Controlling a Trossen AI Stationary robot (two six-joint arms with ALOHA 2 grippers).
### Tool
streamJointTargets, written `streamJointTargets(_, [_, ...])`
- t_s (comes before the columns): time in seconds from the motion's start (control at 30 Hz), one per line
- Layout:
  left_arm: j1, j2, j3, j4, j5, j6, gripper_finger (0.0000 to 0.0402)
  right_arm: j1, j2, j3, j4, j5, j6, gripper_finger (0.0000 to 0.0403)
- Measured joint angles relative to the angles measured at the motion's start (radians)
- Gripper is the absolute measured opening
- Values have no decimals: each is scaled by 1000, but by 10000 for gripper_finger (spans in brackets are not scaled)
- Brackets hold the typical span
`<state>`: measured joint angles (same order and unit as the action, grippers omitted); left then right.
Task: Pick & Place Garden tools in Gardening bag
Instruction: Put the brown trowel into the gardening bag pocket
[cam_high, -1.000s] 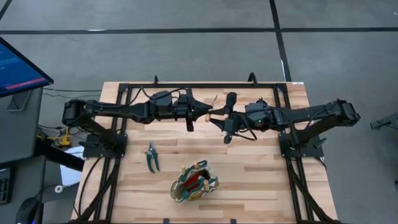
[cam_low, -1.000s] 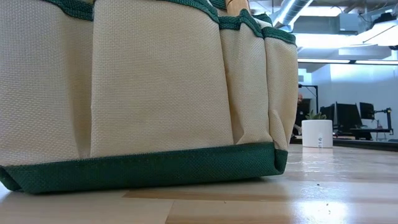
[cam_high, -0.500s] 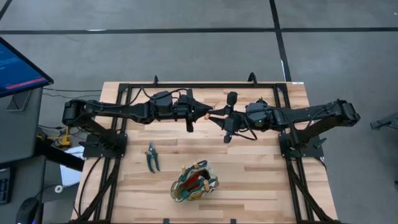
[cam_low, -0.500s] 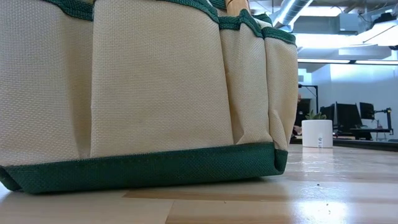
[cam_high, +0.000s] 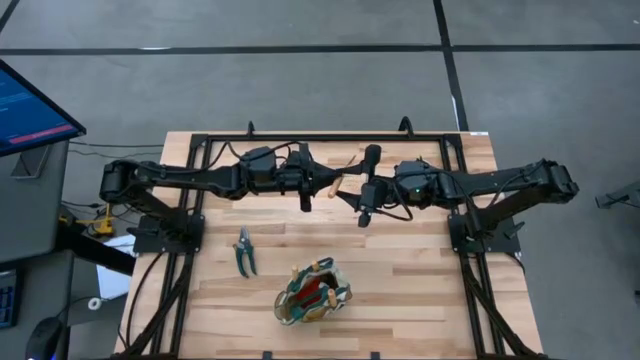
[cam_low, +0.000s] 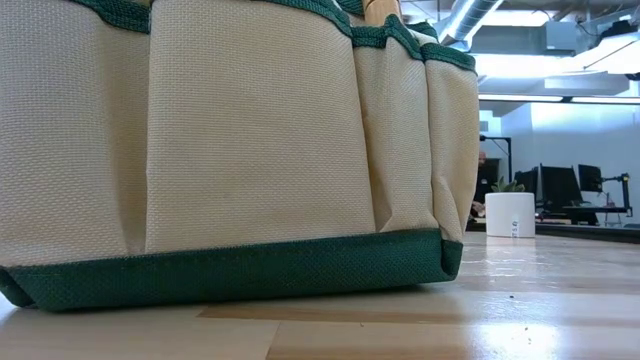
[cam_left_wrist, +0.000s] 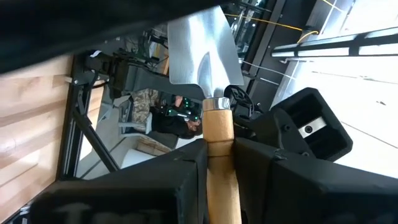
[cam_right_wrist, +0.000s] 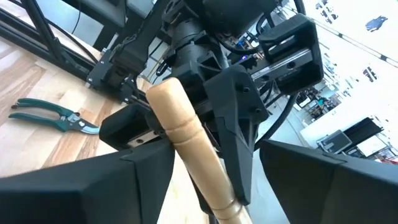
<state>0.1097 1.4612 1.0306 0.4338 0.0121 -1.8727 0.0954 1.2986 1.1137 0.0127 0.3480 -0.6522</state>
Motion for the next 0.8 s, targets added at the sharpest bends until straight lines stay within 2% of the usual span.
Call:
streamJointTargets(0.23, [0,-2,2,3,-15,-10,46,0,3,-1,23,-8,-12,202])
streamJointTargets(0.4, [0,2,-2,-18,-20,-13,46,-2,57,1,40,-1,-15,177])
streamJointTargets(0.53, [3,1,-3,-47,-25,-11,46,25,112,28,36,104,-47,154])
streamJointTargets(0.63, [4,2,-4,-51,-11,14,42,51,147,60,38,166,-73,123])
streamJointTargets(0.8, [4,2,-2,-34,-10,25,21,60,144,84,13,173,-77,38])
